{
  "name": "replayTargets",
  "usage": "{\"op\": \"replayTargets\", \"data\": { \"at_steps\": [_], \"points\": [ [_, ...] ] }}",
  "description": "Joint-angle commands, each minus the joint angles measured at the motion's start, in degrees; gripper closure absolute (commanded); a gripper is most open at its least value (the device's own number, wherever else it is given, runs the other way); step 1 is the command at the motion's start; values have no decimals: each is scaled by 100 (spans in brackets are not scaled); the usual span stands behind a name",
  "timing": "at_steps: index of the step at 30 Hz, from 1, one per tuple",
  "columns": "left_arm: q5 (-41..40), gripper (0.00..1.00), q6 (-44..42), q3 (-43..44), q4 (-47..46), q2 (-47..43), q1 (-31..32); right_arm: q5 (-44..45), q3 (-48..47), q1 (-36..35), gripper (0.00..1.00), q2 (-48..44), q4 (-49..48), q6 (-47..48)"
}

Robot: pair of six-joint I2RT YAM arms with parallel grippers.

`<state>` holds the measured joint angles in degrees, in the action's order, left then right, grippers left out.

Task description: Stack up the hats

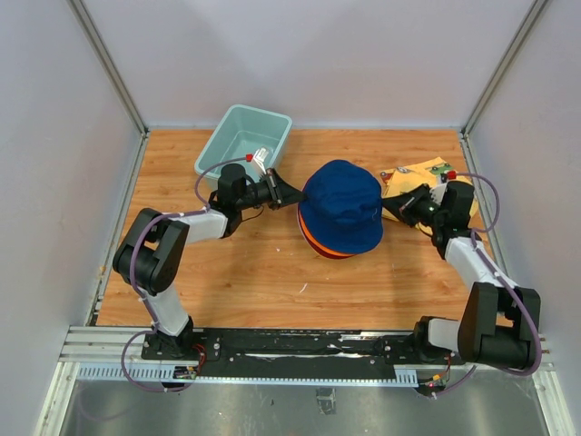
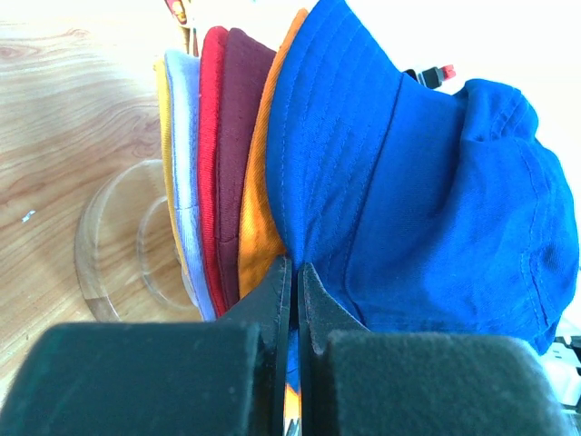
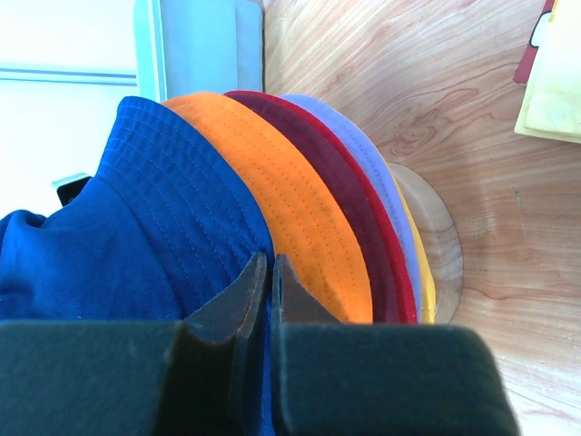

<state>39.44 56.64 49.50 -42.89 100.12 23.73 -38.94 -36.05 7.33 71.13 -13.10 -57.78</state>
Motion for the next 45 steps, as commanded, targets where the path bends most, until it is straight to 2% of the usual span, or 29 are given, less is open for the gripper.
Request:
{"op": "replayTargets", "data": {
  "at_steps": [1, 11, 26, 33, 45],
  "points": [
    [-31, 100, -397, -45, 721, 179, -79, 384, 301, 14, 99, 244, 132, 344],
    [-31, 100, -612, -211, 897, 282, -68, 404, 625, -3, 99, 429, 20, 456],
    [-346, 99, -1181, -317, 1437, 607, -70, 475, 659, -8, 99, 774, 89, 682],
    [-375, 100, -1186, -343, 1410, 711, -65, 538, 622, -4, 99, 854, 251, 806],
    [-257, 99, -544, -451, 407, 306, -61, 788, 338, 49, 99, 381, 863, 914]
  ]
}}
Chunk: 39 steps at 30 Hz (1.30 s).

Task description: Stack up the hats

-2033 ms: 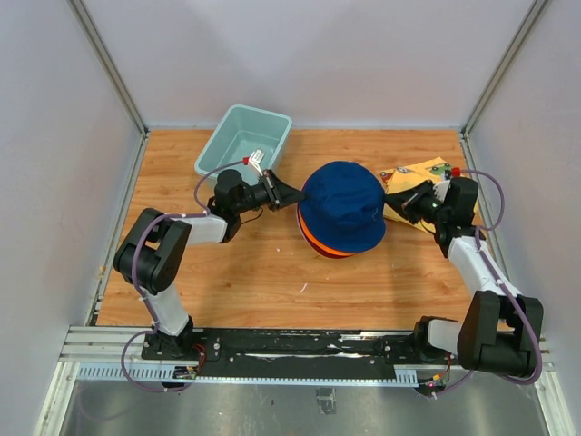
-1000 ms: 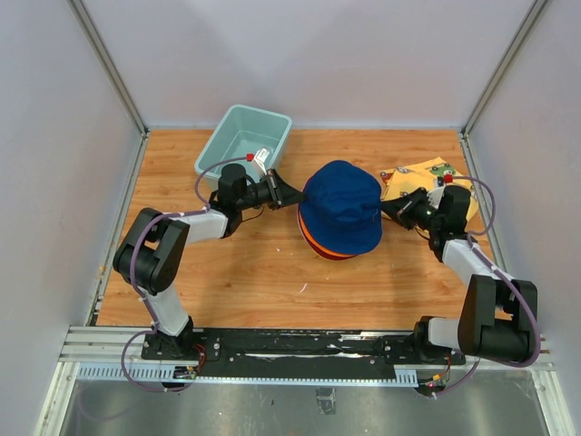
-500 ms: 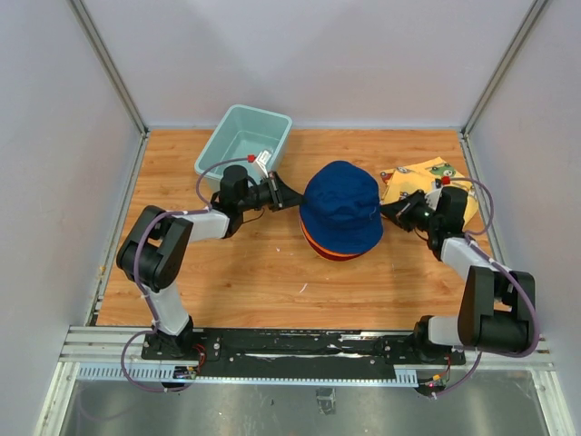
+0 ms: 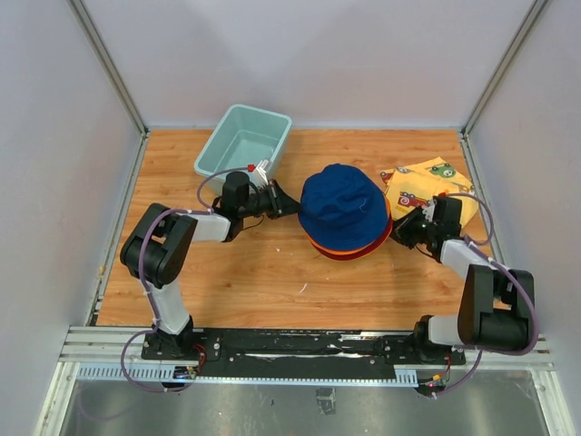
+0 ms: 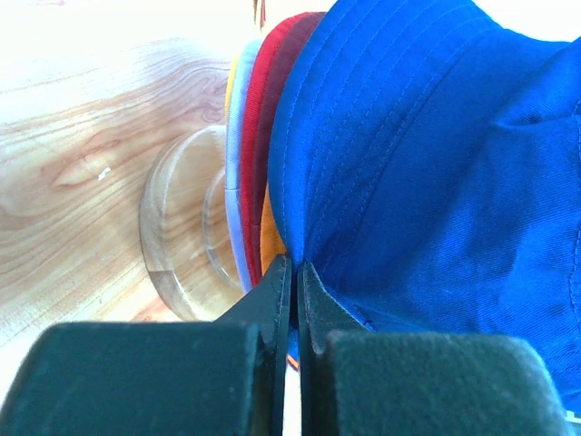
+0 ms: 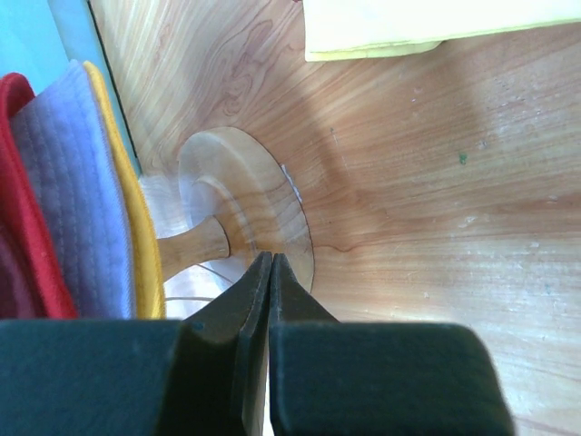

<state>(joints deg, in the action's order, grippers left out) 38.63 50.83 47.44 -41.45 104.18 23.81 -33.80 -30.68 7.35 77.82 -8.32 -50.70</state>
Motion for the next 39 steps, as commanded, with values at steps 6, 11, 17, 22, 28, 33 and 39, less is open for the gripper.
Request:
{"op": "replayTargets", "data": {
  "at_steps": [6, 11, 17, 22, 28, 33, 39],
  "points": [
    [-165, 94, 401, -329, -202, -366, -70, 637, -222, 385, 75, -1049, 1021, 311],
    [-132, 92, 536, -407, -371, -518, -70, 657, -364, 803, 54, -1717, 1491, 294],
    [-93, 92, 565, -424, -365, -757, -70, -20, -434, 908, 45, -2207, 1405, -82],
    [-80, 94, 488, -402, -198, -917, -70, -650, -280, 896, 43, -2487, 858, -726],
    [-20, 95, 472, -406, -161, -938, -62, -1083, -158, 697, 42, -2587, 554, -1121],
    [-3, 96, 483, -420, -183, -934, -44, -1074, -13, 444, 42, -2670, 703, -1093],
    [12, 97, 498, -408, -214, -902, -9, -1055, 265, 131, 43, -2631, 360, -1310]
  ]
}}
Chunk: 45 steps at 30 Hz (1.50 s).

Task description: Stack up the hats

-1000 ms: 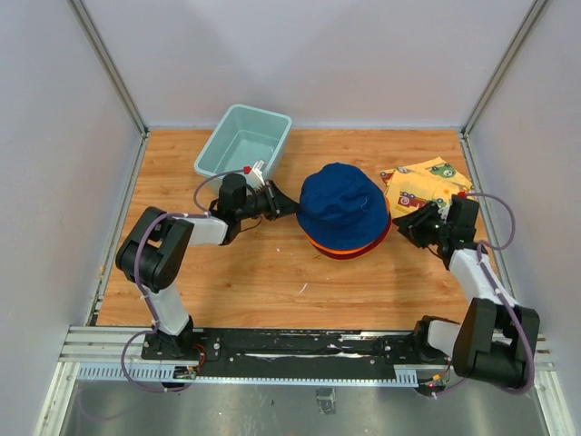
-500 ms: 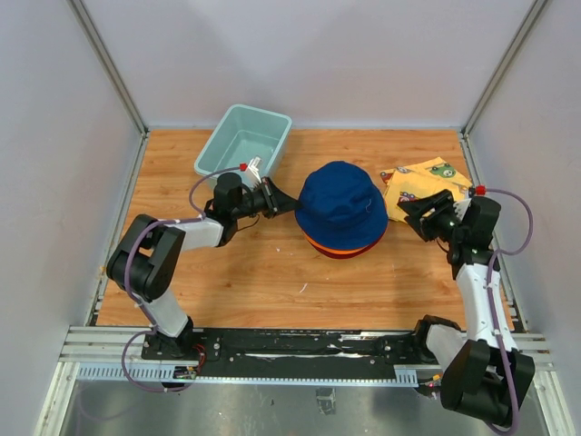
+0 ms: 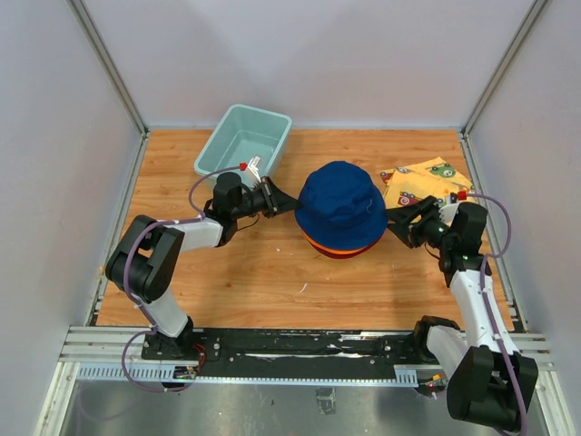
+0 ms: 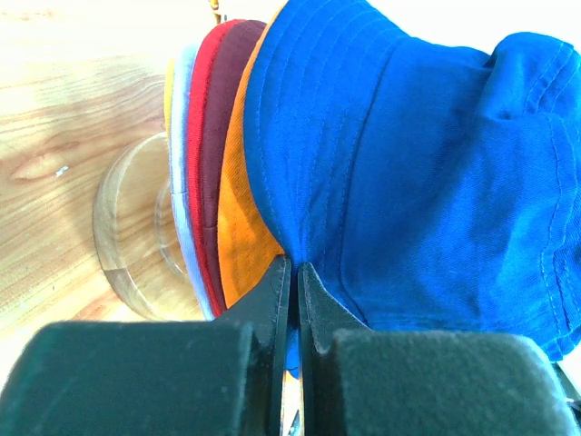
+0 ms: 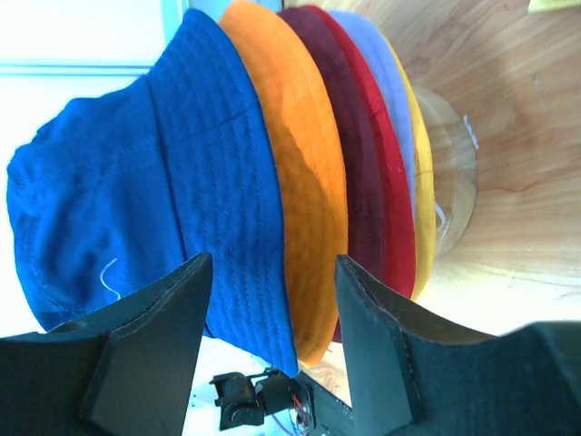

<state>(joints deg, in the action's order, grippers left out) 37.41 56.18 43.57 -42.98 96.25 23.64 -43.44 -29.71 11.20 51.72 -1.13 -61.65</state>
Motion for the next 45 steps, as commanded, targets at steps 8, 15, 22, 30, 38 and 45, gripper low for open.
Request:
{"op": "replayTargets", "data": {
  "at_steps": [8, 15, 22, 30, 38, 45],
  "points": [
    [131, 97, -46, -13, -44, -73, 25, -7, 234, -434, 66, 39, -712, -460],
    [109, 97, -38, 8, -52, -43, 27, 151, 267, -435, 99, 114, -313, -198],
    [133, 97, -64, 90, 31, -19, 27, 437, 441, -435, 100, 471, -93, 127],
    [112, 97, -68, 108, 53, 13, 35, 580, 288, -435, 99, 632, -37, 270],
    [-332, 54, -177, 124, 447, -332, 27, 702, -221, -381, 64, 177, 402, 466],
    [-1102, 37, -395, 377, 1315, -1019, -5, 1007, -944, -279, 43, -205, 1266, 848]
  ]
}}
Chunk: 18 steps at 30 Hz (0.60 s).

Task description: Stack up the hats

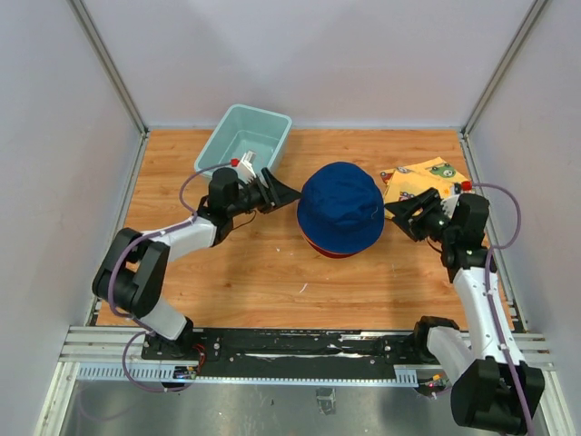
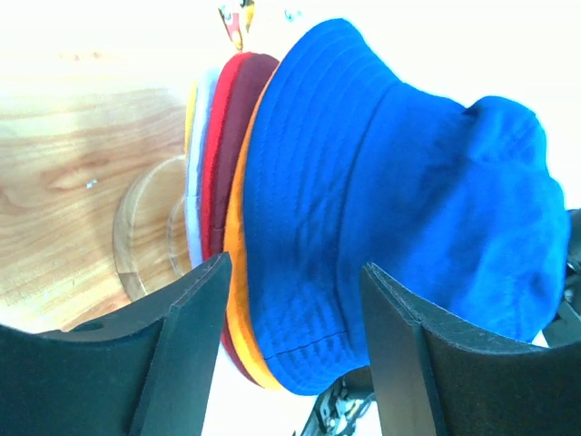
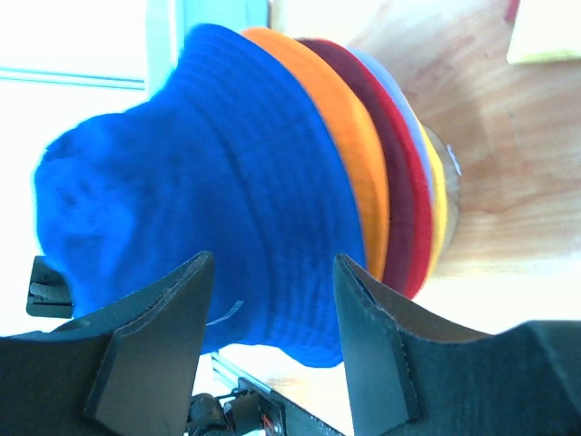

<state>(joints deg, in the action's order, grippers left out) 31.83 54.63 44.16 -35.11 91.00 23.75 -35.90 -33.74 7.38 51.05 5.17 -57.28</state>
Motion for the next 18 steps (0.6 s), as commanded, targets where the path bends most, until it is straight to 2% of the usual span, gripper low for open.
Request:
{"op": "replayTargets", "data": {
  "at_steps": [1, 4, 6, 9, 12, 15, 18],
  "points": [
    [-661, 36, -285, 391, 708, -600, -31, 289, -656, 105, 43, -135, 742, 493],
    [-1156, 32, -538, 654, 1425, -1001, -54, 514, -898, 121, 41, -153, 1016, 744],
    [-1785, 31, -821, 850, 1964, -1340, -63, 764, -1025, 123, 39, -94, 1004, 862],
    [-3088, 30, -1449, 1230, 2688, -1815, -60, 1299, -1444, 124, 36, 280, 999, 1294],
    [-4704, 30, -2183, 1921, 3526, -1855, -63, 1901, -2425, 123, 35, 1281, 1450, 2105],
    [-5971, 26, -2779, 2213, 3826, -1771, -68, 2910, -3342, 131, 25, 2257, 2306, 2656],
    [-6922, 18, -3418, 1771, 3283, -1918, -69, 3751, -4088, 132, 9, 3004, 3243, 2779]
  ]
}}
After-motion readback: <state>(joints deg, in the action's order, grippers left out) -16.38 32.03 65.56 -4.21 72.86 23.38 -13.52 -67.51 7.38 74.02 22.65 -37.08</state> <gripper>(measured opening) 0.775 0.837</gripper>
